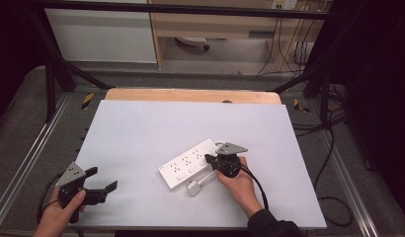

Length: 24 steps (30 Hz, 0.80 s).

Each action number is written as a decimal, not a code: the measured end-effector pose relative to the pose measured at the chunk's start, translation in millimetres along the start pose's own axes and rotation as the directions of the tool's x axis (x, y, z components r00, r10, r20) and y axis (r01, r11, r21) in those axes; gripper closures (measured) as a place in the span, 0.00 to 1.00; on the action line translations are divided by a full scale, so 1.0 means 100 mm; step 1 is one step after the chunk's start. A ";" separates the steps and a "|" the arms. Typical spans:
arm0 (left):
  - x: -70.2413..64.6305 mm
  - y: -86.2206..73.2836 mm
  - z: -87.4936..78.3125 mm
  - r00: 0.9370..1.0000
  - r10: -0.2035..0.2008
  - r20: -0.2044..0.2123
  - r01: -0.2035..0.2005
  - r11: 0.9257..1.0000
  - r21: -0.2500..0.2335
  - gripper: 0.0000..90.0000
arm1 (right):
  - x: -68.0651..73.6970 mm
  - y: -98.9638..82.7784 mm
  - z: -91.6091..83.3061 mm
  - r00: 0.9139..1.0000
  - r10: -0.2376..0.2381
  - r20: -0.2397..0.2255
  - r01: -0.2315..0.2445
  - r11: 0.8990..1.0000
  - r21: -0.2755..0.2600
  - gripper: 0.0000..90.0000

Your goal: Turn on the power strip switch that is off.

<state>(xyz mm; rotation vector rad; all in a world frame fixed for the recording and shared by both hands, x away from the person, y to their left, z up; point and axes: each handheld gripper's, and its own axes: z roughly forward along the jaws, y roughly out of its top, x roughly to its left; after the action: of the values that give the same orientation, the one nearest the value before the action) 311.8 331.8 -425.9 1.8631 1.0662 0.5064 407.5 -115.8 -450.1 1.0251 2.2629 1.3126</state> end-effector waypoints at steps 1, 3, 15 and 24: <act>0.00 0.00 0.00 1.000 0.000 0.000 0.000 1.000 0.000 0.07 | 0.00 0.00 0.00 1.000 -0.001 0.001 0.001 1.000 -0.001 1.00; 0.00 0.00 0.00 1.000 0.000 0.000 0.000 1.000 0.000 0.07 | 0.00 0.00 0.00 1.000 -0.002 0.002 0.002 1.000 -0.001 1.00; 0.00 0.00 0.00 1.000 0.000 0.000 0.000 1.000 0.000 0.07 | 0.00 0.01 -0.02 1.000 0.000 0.002 0.000 1.000 -0.010 1.00; 0.00 0.00 0.00 1.000 0.001 -0.001 -0.001 1.000 0.000 0.07 | 0.01 0.03 -0.04 1.000 0.008 -0.007 -0.008 0.999 -0.036 1.00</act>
<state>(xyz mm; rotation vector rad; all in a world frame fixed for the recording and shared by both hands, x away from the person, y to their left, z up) 311.8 332.1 -425.8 1.8633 1.0656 0.5076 405.6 -117.1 -445.4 1.0201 2.2345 1.3573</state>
